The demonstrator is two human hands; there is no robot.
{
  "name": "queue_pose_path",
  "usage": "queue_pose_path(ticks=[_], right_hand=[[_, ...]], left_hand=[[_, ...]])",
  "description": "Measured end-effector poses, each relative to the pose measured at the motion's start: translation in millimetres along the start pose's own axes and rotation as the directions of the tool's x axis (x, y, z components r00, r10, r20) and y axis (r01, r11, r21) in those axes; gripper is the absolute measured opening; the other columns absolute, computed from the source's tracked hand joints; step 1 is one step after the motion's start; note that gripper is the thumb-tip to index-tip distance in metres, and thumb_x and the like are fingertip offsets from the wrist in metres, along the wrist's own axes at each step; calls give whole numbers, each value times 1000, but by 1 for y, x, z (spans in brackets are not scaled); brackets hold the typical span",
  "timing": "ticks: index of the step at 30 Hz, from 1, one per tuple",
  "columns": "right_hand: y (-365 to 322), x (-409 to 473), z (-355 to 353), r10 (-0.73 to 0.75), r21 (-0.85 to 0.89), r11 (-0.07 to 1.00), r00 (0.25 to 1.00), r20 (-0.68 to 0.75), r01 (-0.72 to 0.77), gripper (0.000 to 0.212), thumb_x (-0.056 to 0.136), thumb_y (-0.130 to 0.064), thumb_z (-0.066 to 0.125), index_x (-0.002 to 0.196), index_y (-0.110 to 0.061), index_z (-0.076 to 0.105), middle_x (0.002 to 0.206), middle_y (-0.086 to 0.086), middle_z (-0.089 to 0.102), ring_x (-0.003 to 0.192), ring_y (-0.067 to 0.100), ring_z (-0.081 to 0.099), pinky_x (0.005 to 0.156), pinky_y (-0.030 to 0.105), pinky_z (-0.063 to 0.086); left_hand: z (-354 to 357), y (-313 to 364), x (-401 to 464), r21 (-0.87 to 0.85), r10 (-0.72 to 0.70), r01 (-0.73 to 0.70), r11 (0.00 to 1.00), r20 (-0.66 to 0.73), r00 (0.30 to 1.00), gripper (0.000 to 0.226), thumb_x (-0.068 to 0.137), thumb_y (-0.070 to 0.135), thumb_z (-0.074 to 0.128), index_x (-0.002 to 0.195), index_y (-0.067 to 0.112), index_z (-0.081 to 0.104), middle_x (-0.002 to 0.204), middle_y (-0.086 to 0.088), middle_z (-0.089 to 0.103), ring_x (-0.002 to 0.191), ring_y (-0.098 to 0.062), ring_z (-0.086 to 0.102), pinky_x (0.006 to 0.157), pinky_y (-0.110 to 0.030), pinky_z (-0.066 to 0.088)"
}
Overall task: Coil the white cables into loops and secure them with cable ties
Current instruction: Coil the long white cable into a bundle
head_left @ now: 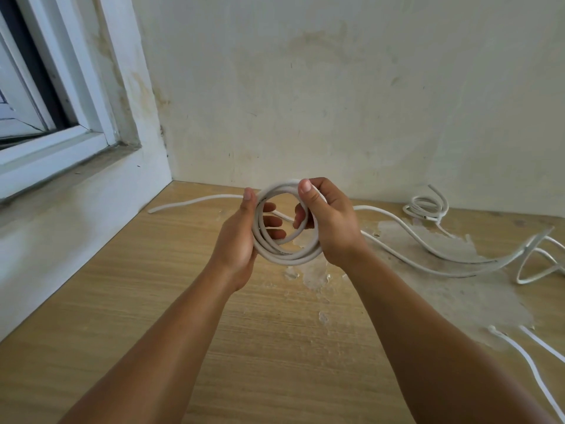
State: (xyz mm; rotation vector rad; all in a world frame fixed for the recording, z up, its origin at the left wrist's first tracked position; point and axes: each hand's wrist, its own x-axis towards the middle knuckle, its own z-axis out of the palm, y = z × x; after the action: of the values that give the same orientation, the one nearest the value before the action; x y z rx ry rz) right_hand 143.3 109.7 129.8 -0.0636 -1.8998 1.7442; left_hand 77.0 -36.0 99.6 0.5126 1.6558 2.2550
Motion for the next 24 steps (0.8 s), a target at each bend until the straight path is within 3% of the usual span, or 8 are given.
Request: queue_pose_path(ticks=[2, 6, 9, 13, 16, 19, 21, 24], right_hand=[[-3, 1, -2, 4, -23, 1000, 998, 58, -3, 41, 94, -50, 61, 101, -10, 64, 67, 8, 62, 61, 22, 60, 62, 37, 50], [-3, -1, 1, -11, -130, 991, 994, 113, 25, 42, 93, -52, 64, 102, -11, 66, 64, 9, 65, 56, 22, 61, 60, 39, 50], [-1, 0, 2, -4, -129, 991, 995, 101, 17, 40, 94, -50, 64, 101, -10, 66, 63, 9, 65, 56, 22, 61, 60, 39, 50], [-9, 7, -5, 63, -247, 969, 976, 207, -10, 42, 93, -54, 64, 104, -14, 66, 72, 8, 73, 63, 20, 68, 63, 34, 54], [-12, 12, -13, 103, -403, 915, 951, 292, 24, 45, 94, -63, 58, 105, -20, 65, 85, 3, 77, 77, 17, 73, 75, 38, 59], [-9, 14, -28, 95, -507, 857, 941, 324, 88, 59, 97, -74, 35, 95, -21, 62, 87, -5, 69, 79, 12, 63, 82, 41, 55], [-4, 15, -41, 84, -489, 871, 962, 262, 57, 55, 104, -62, 32, 95, -17, 62, 84, -4, 64, 76, 9, 59, 80, 35, 51], [0, 15, -54, 38, -440, 898, 992, 121, 19, 26, 107, -36, 49, 96, -18, 64, 78, -3, 67, 69, 10, 55, 71, 32, 48]], left_hand=[[-3, 5, 2, 130, 93, -92, 987, -3, 996, 73, 80, 74, 56, 120, 14, 69, 99, -6, 75, 85, -20, 75, 89, -47, 61], [-4, 21, 8, 383, 239, -261, 886, 106, 965, 64, 84, 66, 61, 141, 36, 53, 101, 0, 76, 80, -15, 75, 72, -31, 63], [-3, 30, 9, 527, 216, -248, 813, 123, 969, 57, 86, 69, 53, 120, 26, 70, 82, -2, 72, 63, -13, 70, 60, -28, 57], [-7, 31, 11, 391, 172, -210, 896, 130, 977, 55, 91, 60, 57, 85, 7, 72, 66, -5, 52, 55, -18, 58, 55, -32, 48], [-10, 33, 11, 302, 158, -197, 933, 150, 976, 35, 89, 54, 62, 77, 24, 78, 70, -12, 44, 52, -17, 46, 52, -31, 46], [-10, 38, 9, 228, 139, -177, 957, 174, 975, 30, 87, 50, 64, 69, 29, 77, 76, -12, 40, 52, -16, 37, 51, -29, 44], [-12, 40, 10, 228, 135, -169, 959, 157, 978, 31, 87, 47, 64, 63, 31, 75, 75, -12, 37, 52, -15, 35, 52, -28, 44], [-17, 40, 13, 250, 119, -153, 956, 148, 982, 23, 83, 48, 69, 72, 30, 80, 66, -6, 40, 52, -12, 41, 55, -29, 47]])
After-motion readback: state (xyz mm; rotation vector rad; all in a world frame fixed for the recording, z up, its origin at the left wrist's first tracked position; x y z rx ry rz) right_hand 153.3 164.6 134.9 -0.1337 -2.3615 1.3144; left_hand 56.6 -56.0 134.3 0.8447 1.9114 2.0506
